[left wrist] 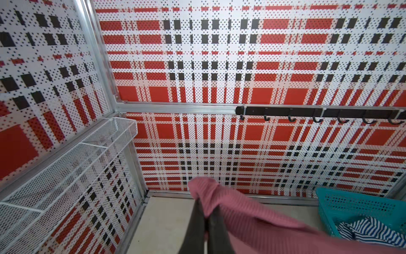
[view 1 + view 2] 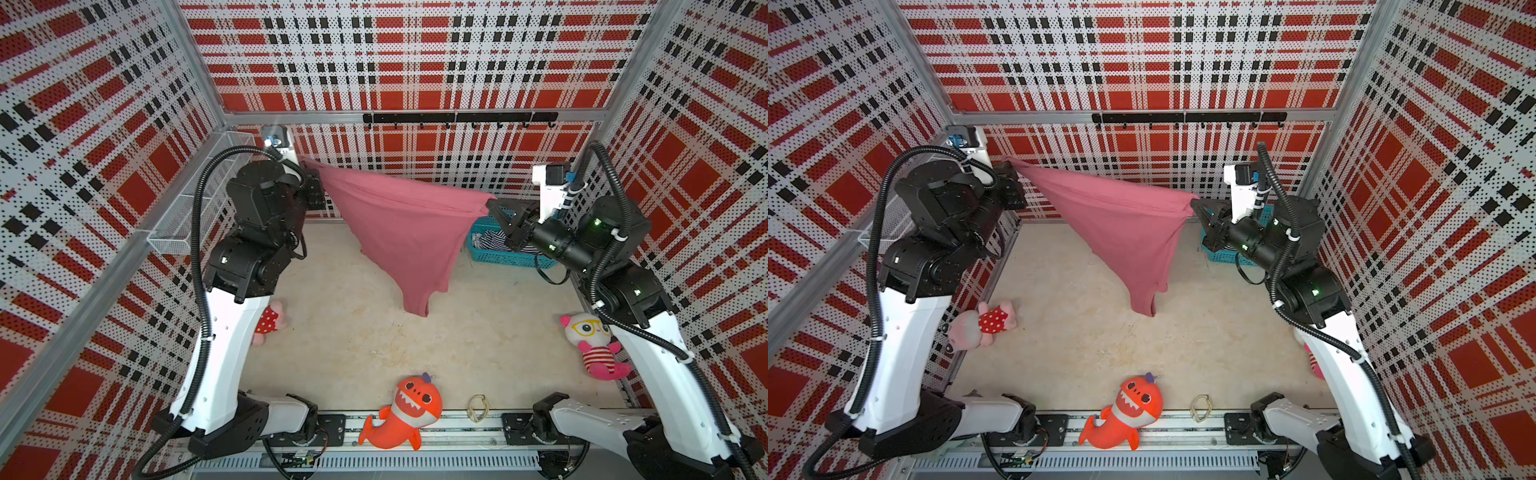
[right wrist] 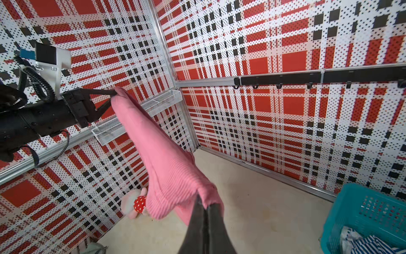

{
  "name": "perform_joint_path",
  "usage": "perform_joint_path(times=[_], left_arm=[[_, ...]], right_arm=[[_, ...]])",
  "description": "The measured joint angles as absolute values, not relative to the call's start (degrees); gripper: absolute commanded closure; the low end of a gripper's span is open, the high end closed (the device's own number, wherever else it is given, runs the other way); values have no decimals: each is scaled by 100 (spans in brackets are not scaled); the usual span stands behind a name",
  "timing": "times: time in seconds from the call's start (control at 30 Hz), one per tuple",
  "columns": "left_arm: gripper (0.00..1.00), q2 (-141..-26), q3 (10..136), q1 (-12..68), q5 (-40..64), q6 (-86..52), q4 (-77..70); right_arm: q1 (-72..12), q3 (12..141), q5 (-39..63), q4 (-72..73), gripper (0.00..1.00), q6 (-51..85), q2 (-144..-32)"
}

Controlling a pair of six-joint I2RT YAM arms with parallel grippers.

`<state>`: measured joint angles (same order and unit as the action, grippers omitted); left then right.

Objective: Fold and stack tank tops
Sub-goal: Smooth out the tank top at the center of the table.

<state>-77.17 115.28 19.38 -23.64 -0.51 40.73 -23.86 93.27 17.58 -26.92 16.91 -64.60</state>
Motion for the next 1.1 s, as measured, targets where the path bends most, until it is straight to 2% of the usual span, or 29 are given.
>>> perform_joint_path(times=[0.2,0.43,0.8,1.1], left_arm=[[100,-7891,11015,1308,-1575,-80,4163],[100,-8128,10551,1214,-1205,-106,4263],[100,-6860,9662,1245,-1205,-370,4250],[100,-5817,9406,1586,-1457,-690,4574]], right_arm=[[-2388,9690,1551,-2965,100,1623,-7011],[-2388,9749,1356,-3417,100,1577,-7767],[-2665,9660,1452,-3837,100,1380,-7116],[-3835,9487,1153,-4510,100,862,-6674]])
